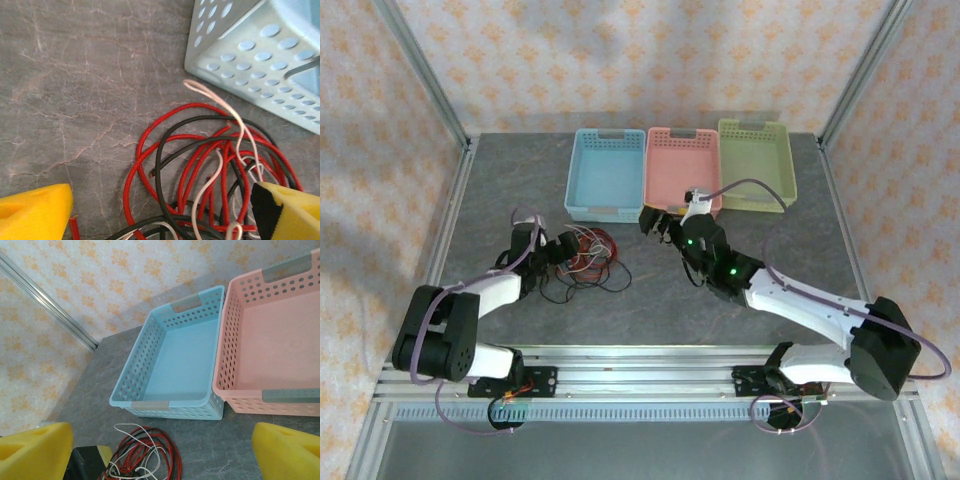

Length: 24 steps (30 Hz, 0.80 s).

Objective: Untangle the cables

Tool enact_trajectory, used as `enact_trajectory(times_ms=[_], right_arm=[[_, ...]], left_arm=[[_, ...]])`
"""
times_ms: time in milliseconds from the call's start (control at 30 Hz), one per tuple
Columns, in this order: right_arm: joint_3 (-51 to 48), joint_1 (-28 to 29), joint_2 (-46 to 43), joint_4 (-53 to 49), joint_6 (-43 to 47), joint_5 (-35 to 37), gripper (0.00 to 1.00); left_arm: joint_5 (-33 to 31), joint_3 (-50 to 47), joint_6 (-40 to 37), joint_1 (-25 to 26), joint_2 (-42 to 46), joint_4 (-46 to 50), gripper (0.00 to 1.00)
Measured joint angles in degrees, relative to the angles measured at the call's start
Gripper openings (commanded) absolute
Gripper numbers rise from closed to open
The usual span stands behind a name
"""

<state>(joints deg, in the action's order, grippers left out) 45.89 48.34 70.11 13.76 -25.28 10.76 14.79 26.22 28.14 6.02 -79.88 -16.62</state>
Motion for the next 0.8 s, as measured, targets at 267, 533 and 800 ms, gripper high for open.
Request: enact_trajectory(times_ms=[267, 533, 800], right_arm=[[-0.9, 0.0, -0.7, -0.3, 0.0, 0.5, 0.91], [-1.0, -0.7, -0.8, -5.6, -2.3, 5.0, 0.85], [-4.7, -5.6, -5.2, -10.0, -9.2, 7.5, 0.81]], left_arm=[[1.8, 1.9, -1.2, 3.0, -4.0, -0.8, 0.94], [3.9, 2.3, -0.5, 8.3, -4.3, -1.3, 0.95], [5.6, 4.5, 5.1, 19.3, -6.7, -5.3, 0.94]])
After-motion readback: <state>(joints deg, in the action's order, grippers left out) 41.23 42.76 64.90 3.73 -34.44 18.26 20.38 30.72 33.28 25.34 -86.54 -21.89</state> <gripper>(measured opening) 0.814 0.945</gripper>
